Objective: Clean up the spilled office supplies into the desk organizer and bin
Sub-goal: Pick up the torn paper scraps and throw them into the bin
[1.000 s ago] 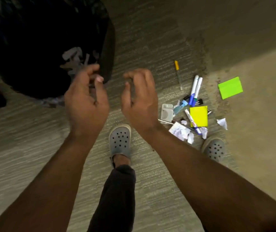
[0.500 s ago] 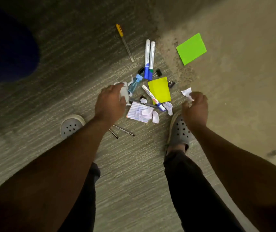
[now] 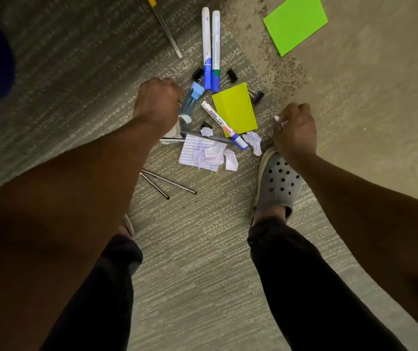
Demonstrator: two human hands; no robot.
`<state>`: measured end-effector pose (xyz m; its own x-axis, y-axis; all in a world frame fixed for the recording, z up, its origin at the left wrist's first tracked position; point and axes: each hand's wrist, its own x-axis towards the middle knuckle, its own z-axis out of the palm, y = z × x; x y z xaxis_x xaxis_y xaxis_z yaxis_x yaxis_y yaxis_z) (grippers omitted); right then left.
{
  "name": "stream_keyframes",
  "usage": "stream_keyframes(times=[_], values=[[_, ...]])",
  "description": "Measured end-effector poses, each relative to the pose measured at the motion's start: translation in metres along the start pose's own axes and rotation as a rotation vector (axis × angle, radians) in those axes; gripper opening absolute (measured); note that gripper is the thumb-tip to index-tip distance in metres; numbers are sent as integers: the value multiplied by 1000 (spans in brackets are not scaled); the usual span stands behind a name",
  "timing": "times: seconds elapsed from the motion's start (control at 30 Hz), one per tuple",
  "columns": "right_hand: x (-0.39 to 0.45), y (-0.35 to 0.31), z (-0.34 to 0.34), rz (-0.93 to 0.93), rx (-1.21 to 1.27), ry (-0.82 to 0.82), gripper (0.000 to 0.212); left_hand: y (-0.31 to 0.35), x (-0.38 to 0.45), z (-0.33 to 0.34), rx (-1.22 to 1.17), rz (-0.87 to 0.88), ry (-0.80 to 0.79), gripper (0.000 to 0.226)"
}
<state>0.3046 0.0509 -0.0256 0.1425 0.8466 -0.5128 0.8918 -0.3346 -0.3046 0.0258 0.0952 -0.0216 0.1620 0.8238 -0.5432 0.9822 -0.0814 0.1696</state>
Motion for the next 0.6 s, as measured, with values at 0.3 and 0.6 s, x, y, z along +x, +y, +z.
stream_keyframes(times=[0.3,0.6], values=[[-36,-27,30,-184,-263,-245,39,25,-27,-5,-439,-68,135,10],[-33,-28,39,-259,-374,-220,44,62,-31,33,-427,-79,-43,25]])
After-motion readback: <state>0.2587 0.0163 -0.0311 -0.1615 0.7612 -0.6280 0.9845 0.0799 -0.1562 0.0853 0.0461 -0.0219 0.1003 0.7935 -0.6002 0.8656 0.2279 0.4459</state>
